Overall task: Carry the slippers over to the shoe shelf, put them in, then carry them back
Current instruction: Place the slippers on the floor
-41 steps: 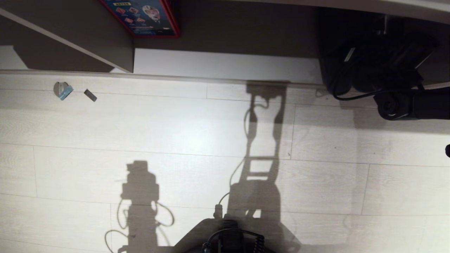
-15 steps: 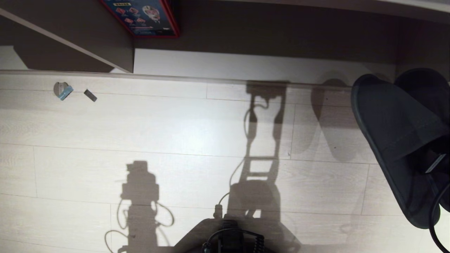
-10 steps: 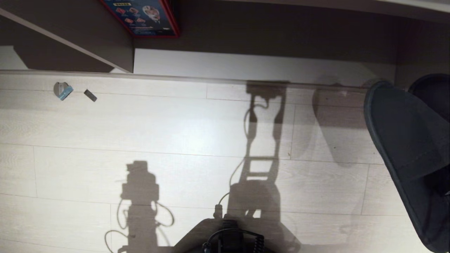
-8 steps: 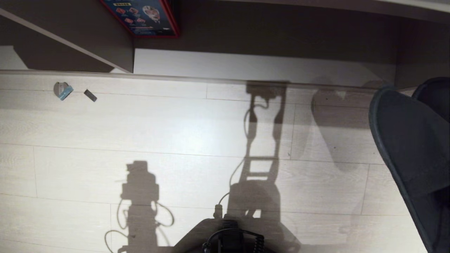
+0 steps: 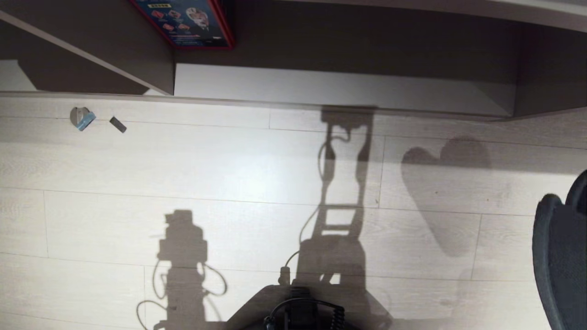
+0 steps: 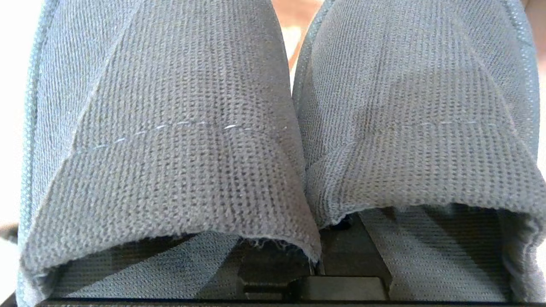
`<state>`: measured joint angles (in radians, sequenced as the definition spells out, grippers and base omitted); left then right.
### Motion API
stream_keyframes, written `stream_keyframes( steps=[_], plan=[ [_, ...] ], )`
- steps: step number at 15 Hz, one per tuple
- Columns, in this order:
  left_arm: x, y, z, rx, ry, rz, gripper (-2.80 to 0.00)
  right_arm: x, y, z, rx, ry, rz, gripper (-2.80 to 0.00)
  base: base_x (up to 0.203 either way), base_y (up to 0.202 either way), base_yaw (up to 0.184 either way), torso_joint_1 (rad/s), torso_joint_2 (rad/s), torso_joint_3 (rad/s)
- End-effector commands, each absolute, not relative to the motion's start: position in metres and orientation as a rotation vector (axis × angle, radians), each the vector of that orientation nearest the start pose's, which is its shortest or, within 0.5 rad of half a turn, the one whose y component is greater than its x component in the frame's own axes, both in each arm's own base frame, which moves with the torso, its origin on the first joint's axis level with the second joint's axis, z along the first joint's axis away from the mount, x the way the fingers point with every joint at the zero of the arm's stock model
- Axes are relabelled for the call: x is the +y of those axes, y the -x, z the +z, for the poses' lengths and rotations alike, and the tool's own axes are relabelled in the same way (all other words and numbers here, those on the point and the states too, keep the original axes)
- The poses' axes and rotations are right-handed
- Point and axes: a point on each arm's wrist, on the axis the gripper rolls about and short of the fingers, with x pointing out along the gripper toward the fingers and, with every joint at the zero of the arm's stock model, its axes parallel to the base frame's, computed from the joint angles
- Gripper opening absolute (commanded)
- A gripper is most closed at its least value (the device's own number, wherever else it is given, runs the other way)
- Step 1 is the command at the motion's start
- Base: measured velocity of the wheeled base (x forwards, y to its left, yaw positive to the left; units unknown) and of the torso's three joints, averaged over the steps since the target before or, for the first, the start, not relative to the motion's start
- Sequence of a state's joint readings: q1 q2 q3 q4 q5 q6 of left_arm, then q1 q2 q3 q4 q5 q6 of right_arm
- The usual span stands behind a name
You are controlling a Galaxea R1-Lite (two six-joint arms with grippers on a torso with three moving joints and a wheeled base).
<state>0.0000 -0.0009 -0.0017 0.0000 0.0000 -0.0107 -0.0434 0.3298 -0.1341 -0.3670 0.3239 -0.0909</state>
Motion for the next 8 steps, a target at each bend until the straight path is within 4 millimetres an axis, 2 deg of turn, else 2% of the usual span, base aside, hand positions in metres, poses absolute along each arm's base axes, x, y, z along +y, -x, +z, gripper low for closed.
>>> stream_keyframes(
  steps=[1, 4, 8],
  plan=[
    [0.000, 0.023, 0.076, -0.002, 0.011, 0.000, -2.80, 0.007, 0.011, 0.141, -0.208, 0.126, 0.251, -2.80, 0.000, 0.000, 0.000, 0.000, 0.00, 0.000],
    [0.000, 0.023, 0.076, -0.002, 0.009, 0.000, -2.80, 0.004, 0.006, 0.109, -0.099, 0.112, 0.129, -2.80, 0.000, 0.000, 0.000, 0.000, 0.00, 0.000],
    [0.000, 0.023, 0.076, -0.002, 0.009, 0.000, -2.80, 0.004, 0.015, 0.102, -0.136, 0.110, 0.118, -2.80, 0.000, 0.000, 0.000, 0.000, 0.00, 0.000]
  ],
)
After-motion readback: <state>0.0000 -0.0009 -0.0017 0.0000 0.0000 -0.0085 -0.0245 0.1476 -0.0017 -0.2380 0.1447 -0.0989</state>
